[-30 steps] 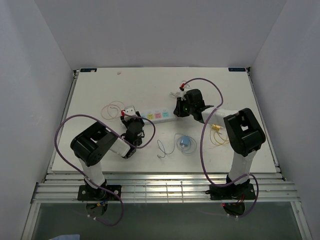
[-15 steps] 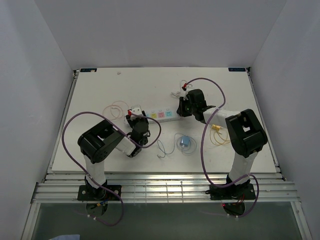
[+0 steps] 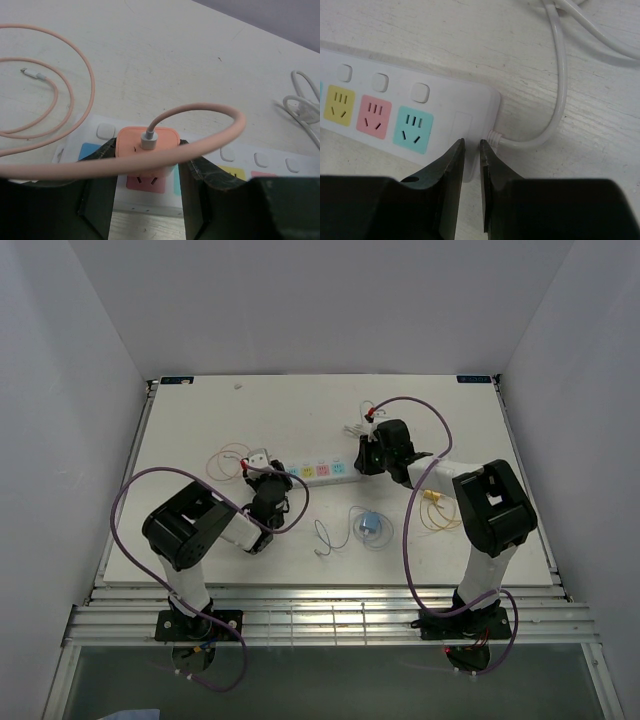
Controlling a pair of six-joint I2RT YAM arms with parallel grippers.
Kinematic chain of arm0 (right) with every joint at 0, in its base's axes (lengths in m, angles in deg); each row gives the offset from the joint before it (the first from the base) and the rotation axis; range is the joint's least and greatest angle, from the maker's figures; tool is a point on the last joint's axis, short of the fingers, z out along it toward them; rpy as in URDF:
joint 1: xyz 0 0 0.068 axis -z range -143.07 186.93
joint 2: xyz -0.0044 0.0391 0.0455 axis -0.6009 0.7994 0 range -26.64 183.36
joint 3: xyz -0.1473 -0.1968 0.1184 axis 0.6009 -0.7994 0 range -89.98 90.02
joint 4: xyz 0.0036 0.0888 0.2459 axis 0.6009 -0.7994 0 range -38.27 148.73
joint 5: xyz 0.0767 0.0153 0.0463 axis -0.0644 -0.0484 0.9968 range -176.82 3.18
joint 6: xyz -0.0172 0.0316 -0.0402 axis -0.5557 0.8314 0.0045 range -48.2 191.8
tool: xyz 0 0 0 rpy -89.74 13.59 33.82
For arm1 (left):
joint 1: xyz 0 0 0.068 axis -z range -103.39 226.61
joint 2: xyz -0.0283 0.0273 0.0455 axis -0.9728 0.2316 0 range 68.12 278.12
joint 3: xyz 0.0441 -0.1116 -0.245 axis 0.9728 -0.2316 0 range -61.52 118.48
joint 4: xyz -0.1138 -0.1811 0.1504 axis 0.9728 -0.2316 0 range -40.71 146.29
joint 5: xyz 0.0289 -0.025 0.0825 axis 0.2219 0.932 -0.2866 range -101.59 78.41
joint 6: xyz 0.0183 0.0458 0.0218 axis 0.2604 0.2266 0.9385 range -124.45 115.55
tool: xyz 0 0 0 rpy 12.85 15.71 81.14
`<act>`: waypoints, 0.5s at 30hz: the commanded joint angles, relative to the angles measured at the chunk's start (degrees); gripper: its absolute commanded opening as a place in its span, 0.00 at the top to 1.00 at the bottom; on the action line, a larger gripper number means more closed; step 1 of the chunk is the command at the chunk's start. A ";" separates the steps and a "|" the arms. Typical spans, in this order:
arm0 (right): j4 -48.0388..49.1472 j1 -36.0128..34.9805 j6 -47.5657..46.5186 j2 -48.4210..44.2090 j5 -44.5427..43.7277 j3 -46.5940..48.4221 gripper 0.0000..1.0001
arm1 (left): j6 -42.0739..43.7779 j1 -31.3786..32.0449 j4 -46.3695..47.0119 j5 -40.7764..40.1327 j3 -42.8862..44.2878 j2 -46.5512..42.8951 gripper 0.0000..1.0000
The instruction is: Insert the plug
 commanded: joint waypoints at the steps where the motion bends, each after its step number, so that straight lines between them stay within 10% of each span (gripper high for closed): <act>1: -2.81 -0.44 -0.05 -1.37 1.94 -1.13 0.76 | -3.52 -0.40 -16.91 11.30 -2.83 4.20 1.00; 15: -2.89 0.18 -0.84 -1.63 2.03 -1.74 0.77 | 5.45 4.70 -23.75 5.07 6.66 11.50 1.00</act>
